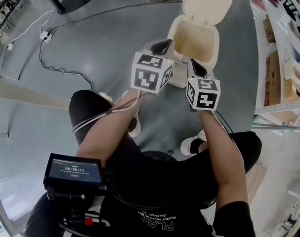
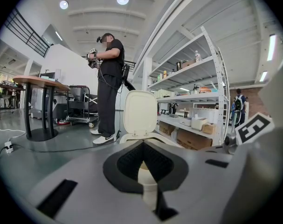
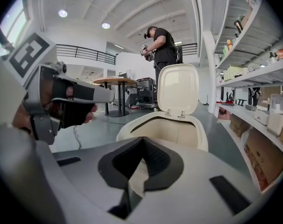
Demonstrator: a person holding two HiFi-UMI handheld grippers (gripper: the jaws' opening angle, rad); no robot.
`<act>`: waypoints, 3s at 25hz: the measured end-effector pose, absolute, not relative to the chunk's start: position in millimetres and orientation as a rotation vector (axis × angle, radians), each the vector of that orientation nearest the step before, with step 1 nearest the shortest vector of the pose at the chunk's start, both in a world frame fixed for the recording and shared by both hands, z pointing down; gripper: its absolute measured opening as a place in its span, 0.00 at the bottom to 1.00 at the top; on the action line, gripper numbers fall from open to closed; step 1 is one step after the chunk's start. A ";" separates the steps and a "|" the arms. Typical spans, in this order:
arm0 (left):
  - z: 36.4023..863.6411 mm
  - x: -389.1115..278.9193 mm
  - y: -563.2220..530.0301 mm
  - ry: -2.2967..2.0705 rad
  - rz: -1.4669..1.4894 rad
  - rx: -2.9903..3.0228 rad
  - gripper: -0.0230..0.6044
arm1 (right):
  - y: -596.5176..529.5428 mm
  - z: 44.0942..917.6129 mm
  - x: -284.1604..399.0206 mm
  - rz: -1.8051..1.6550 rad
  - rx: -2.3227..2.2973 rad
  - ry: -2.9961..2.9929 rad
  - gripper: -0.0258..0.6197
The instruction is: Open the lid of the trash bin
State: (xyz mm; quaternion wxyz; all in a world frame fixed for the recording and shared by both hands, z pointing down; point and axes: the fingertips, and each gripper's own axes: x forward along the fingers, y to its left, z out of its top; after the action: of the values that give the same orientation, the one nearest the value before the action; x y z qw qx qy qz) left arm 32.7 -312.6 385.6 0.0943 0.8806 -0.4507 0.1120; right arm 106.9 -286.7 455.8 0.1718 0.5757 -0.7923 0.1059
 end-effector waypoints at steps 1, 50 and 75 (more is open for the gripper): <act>385.4 32.5 -312.6 -1.338 0.331 2.612 0.03 | -286.8 455.3 106.4 0.303 1.630 -2.249 0.05; 357.1 28.2 -261.6 -1.294 0.230 2.666 0.03 | -226.0 353.9 139.4 0.046 1.917 -2.260 0.05; 351.8 5.7 -190.3 -1.371 0.255 2.675 0.03 | -157.3 342.8 129.5 0.023 1.909 -2.308 0.05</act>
State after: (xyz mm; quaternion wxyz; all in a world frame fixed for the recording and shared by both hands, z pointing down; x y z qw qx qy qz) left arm 5.7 -190.3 351.8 0.0625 0.8850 -0.4536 0.0842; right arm 129.5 -157.3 342.8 0.0732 0.6356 -0.7685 0.0078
